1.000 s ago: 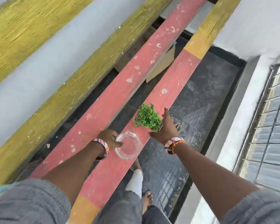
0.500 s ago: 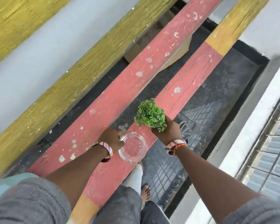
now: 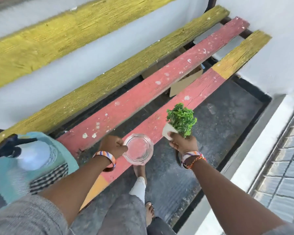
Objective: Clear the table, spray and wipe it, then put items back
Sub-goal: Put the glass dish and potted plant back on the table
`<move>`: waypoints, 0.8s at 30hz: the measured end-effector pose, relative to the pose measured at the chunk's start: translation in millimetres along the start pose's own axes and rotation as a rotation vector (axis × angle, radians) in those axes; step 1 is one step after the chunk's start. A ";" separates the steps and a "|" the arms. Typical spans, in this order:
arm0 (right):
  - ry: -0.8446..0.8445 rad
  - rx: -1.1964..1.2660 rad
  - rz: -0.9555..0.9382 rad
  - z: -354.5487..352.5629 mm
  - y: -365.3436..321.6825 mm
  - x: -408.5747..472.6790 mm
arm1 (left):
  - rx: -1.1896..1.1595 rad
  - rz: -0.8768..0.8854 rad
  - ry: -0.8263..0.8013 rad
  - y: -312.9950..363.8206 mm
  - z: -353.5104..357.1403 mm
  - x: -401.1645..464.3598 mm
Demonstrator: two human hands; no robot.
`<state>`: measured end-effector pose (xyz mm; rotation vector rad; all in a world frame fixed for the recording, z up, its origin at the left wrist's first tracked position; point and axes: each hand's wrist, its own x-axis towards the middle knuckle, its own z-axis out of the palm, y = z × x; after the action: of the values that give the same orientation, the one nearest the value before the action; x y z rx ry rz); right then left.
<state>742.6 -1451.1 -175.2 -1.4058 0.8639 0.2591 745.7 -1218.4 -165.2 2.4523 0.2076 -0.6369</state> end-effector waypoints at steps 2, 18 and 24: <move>-0.050 0.117 0.003 8.1 -10.1 -31.4 | -0.061 -0.011 0.056 -3.6 -11.0 -28.0; -0.536 0.125 -0.044 166.6 -41.9 -217.0 | -0.691 -0.208 0.547 -119.7 -169.8 -219.9; -0.620 0.030 -0.063 258.4 14.8 -308.7 | -0.765 -0.296 0.743 -221.4 -206.5 -321.7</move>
<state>619.4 -1108.9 -2.0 -1.2170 0.3100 0.5932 483.2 -918.9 26.2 1.7957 0.9259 0.2593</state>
